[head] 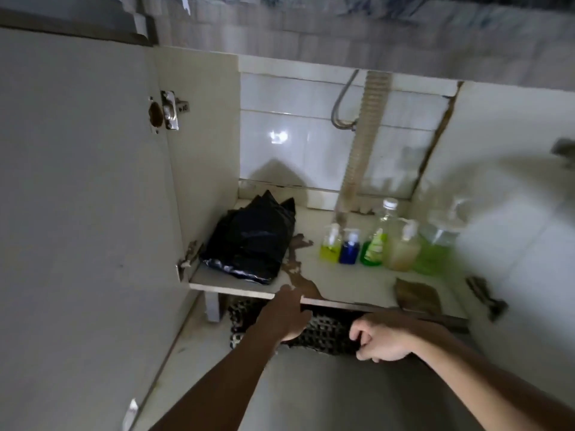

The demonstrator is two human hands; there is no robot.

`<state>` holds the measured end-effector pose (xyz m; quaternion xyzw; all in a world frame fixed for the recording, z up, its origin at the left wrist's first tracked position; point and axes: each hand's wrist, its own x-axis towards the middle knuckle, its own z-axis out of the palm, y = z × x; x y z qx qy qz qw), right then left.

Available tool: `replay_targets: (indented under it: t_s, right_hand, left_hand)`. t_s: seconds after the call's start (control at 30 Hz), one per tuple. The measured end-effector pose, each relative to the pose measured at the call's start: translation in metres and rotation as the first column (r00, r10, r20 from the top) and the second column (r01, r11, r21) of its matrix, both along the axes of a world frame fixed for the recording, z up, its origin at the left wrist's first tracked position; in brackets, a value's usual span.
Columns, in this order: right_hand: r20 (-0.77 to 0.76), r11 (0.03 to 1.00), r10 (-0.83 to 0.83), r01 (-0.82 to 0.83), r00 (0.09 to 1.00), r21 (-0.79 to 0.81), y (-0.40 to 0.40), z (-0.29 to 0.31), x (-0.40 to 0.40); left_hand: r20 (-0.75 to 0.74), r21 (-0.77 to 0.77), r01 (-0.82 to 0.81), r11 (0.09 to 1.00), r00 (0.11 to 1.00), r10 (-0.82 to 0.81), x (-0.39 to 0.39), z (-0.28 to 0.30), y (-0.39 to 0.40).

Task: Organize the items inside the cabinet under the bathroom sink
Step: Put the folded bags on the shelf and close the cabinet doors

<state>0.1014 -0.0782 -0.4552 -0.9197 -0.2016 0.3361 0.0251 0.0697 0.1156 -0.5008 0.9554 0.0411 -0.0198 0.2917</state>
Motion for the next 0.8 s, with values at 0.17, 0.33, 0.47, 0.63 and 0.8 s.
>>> replay_targets:
  t_s: [0.17, 0.33, 0.47, 0.63, 0.8]
  right_hand:
    - [0.06, 0.897, -0.282, 0.241, 0.957, 0.369, -0.054, 0.004, -0.016]
    - [0.026, 0.826, -0.286, 0.233, 0.958, 0.513, -0.074, -0.068, -0.037]
    - [-0.092, 0.996, 0.005, 0.003, 0.996, 0.086, -0.105, -0.133, -0.056]
    - [0.124, 0.991, -0.01, -0.007, 0.992, 0.13, -0.1, -0.131, -0.073]
    - [0.465, 0.815, -0.089, -0.203, 0.881, 0.542, -0.027, -0.029, -0.119]
  left_hand:
    - [-0.052, -0.054, 0.078, 0.996, 0.995, -0.081, -0.024, 0.003, -0.062]
    - [-0.103, 0.086, 0.098, 0.992, 0.991, -0.089, -0.038, -0.053, -0.098]
    - [-0.253, 0.301, 0.168, 0.939, 0.963, -0.091, -0.07, -0.098, -0.103]
    - [-0.182, 0.447, 0.032, 0.894, 0.982, 0.055, -0.124, -0.068, -0.055]
    - [0.195, 0.439, -0.275, 0.855, 0.959, 0.208, -0.187, 0.023, -0.002]
